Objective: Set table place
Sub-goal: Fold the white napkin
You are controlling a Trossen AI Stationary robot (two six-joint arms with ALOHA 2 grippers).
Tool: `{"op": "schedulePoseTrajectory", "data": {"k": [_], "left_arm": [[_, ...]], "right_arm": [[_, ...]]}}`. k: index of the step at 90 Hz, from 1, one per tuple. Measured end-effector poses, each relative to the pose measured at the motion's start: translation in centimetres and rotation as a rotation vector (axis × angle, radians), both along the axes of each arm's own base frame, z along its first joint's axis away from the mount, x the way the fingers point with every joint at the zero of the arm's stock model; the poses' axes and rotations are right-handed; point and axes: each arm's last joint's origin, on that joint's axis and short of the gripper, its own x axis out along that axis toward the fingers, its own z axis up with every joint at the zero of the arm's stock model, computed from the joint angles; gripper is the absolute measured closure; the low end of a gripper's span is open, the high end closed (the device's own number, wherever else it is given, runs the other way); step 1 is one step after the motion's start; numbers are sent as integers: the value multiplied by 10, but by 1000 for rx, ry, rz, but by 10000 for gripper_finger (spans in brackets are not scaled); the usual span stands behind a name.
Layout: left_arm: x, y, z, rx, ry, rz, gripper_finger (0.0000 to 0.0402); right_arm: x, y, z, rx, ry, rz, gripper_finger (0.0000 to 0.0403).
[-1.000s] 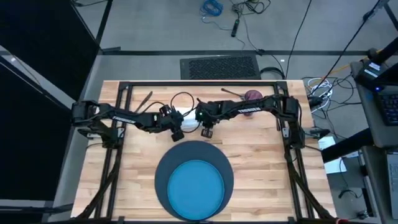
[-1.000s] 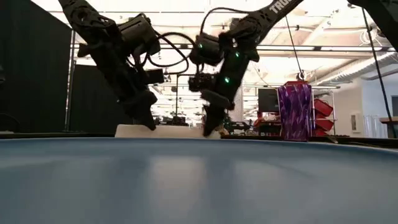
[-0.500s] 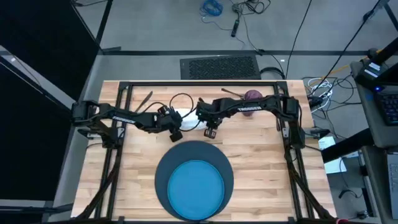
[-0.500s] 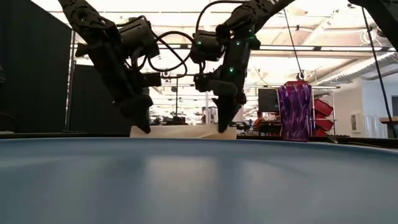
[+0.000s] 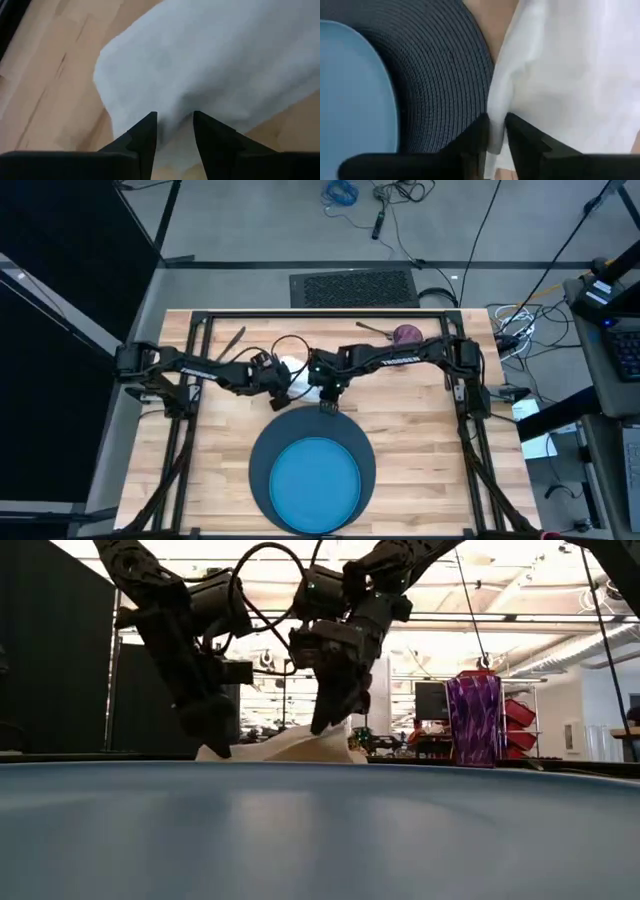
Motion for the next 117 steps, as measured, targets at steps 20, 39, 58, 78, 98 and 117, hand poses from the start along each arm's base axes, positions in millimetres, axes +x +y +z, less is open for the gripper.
{"op": "schedulePoseTrajectory", "data": {"k": [20,39,58,78,98,117], "left_arm": [[0,-1,0,-9,-11,18,288],[-1,1,-2,-82,-1,-9,288],[10,3,-6,-95,-89,-13,288],[7,2,-29,-119,65,-6,288],[4,7,-31,-9,154,-84,288],[-13,23,-29,-1,313,-92,288]], "right_arm": [[-4,-2,3,-33,46,57,241],[-20,-18,-2,-161,199,56,210],[-27,-38,-3,-154,227,35,213],[-39,-51,-4,-129,306,12,215],[-42,-56,-4,-125,318,4,215],[-44,-55,-4,-117,339,8,215]]}}
